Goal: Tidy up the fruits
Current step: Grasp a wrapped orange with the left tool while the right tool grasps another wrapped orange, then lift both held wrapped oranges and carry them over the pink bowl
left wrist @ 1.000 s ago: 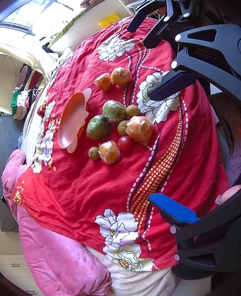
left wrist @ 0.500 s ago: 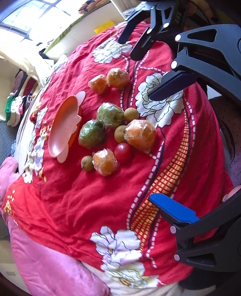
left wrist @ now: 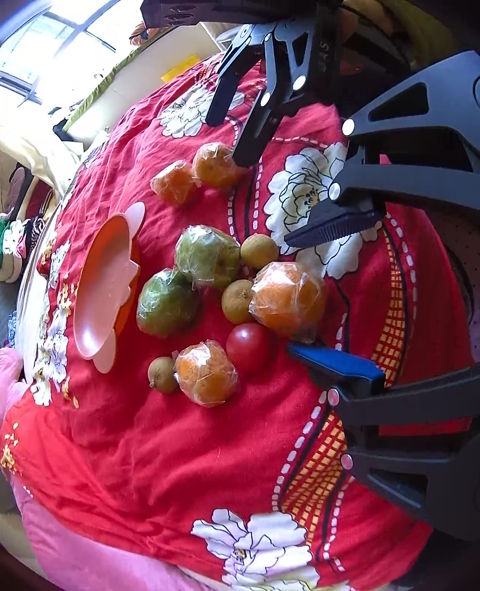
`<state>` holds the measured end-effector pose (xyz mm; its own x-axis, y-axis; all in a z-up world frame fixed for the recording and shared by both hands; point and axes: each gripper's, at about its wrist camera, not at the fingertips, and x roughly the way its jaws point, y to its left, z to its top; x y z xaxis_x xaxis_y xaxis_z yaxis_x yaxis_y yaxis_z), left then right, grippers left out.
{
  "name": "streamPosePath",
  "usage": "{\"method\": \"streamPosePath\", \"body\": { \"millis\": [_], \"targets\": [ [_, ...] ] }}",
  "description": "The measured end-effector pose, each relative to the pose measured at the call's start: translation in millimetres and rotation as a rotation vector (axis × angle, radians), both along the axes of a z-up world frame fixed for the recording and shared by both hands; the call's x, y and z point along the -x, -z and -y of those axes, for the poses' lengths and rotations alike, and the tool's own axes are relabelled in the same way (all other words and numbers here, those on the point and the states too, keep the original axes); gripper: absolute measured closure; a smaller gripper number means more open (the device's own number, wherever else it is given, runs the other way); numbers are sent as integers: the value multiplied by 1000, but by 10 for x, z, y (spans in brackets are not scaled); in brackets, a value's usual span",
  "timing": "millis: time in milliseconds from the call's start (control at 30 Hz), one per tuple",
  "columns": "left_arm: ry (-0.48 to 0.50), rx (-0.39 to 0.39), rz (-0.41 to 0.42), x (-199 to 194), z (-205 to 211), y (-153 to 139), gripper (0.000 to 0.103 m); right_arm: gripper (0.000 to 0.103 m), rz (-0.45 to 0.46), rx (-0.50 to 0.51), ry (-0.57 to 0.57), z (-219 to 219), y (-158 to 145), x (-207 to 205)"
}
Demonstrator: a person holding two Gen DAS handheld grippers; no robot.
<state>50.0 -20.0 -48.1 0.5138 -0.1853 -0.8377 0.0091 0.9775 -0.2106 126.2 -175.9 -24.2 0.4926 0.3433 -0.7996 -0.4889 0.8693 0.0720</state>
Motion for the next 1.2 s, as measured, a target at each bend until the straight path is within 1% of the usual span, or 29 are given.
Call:
{"method": "streamPosePath", "body": {
  "millis": [67, 133, 200, 300, 467, 567, 700, 800, 867, 1067, 1200],
  "targets": [
    [-1, 5, -2, -15, -14, 8, 63, 31, -10, -7, -14, -25, 17, -19],
    [0, 7, -3, -33, -29, 19, 67, 39, -21, -2, -21, -53, 51, -49],
    [2, 15, -5, -44, -34, 32, 67, 49, -36, -8, -29, -66, 85, -79],
    [5, 19, -7, -71, -35, 42, 67, 60, -46, -20, -39, -83, 120, -116],
    [18, 28, -7, -107, -41, 59, 68, 61, -66, -61, -44, -49, 124, -154],
    [20, 53, -6, -106, -68, 34, 70, 61, -65, -80, -45, -27, 76, -139],
    [41, 86, 20, -63, -82, -127, 70, 61, -53, -107, -60, -3, -44, -79],
    [39, 114, 39, -94, -136, -250, 70, 61, -32, -121, -74, 6, -158, -65],
    [34, 123, 55, -168, -189, -336, 70, 61, -14, -124, -78, -5, -237, -99],
    [5, 125, 70, -428, -338, -440, 70, 61, 23, -129, -90, -75, -380, -267],
    [-13, 167, 58, -612, -429, -458, 70, 61, 33, -131, -97, -133, -405, -389]
  ]
}}
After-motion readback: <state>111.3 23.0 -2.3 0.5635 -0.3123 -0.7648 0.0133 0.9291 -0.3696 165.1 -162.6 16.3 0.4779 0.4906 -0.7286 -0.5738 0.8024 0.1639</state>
